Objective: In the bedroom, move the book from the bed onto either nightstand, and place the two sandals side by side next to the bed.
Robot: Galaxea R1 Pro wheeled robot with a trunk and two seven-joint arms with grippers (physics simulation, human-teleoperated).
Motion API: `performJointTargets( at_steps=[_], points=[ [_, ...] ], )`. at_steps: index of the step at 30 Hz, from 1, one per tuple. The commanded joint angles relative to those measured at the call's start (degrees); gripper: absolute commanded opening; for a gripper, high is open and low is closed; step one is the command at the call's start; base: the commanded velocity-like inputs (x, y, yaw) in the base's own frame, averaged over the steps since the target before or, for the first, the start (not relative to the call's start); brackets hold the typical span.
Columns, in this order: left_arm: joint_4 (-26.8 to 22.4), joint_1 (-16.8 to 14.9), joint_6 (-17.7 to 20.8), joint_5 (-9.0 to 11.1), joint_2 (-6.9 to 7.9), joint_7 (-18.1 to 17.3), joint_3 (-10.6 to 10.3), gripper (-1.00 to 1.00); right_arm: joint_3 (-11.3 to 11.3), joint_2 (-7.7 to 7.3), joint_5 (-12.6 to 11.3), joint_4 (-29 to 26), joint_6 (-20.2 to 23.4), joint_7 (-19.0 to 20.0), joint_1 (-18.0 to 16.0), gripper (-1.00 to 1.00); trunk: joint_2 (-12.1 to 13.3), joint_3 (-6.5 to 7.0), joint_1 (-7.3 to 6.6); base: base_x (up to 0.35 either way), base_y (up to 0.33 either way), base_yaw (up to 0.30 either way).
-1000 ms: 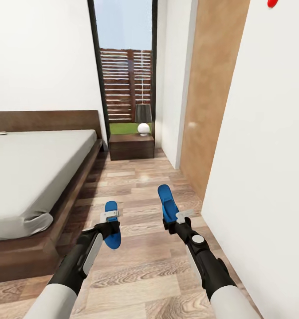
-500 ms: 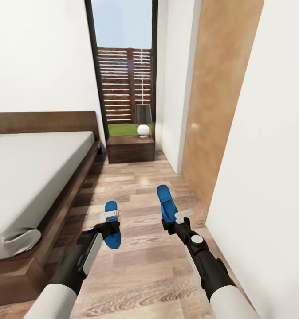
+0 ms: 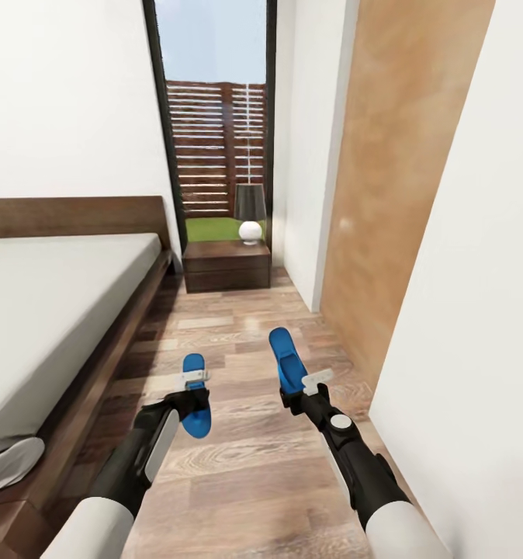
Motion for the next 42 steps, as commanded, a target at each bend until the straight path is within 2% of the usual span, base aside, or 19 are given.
performJointTargets(
  at_steps=[1,7,16,42],
  points=[
    [0.1,0.0,0.2,0.6,0.01,0.5,-0.1,-1.0,-0.1,0.02,0.5,-0.1,0.3,0.3,0.0,-1.0,0.0,-0.06,0.02,0.33,0.0,0.0],
    [0.7,0.0,0.2,0.6,0.01,0.5,-0.1,-1.0,0.0,0.02,0.5,-0.1,0.3,0.4,0.0,-1.0,0.0,-0.06,0.02,0.33,0.0,0.0],
    [0.7,0.0,0.2,0.6,0.01,0.5,-0.1,-1.0,0.0,0.02,0.6,0.0,0.4,0.4,0.0,-1.0,0.0,-0.06,0.02,0.33,0.0,0.189],
    [0.7,0.0,0.2,0.5,0.01,0.5,-0.1,-1.0,0.0,0.02,0.6,0.0,0.3,0.3,0.0,-1.0,0.0,-0.06,0.02,0.33,0.0,0.005]
  ],
)
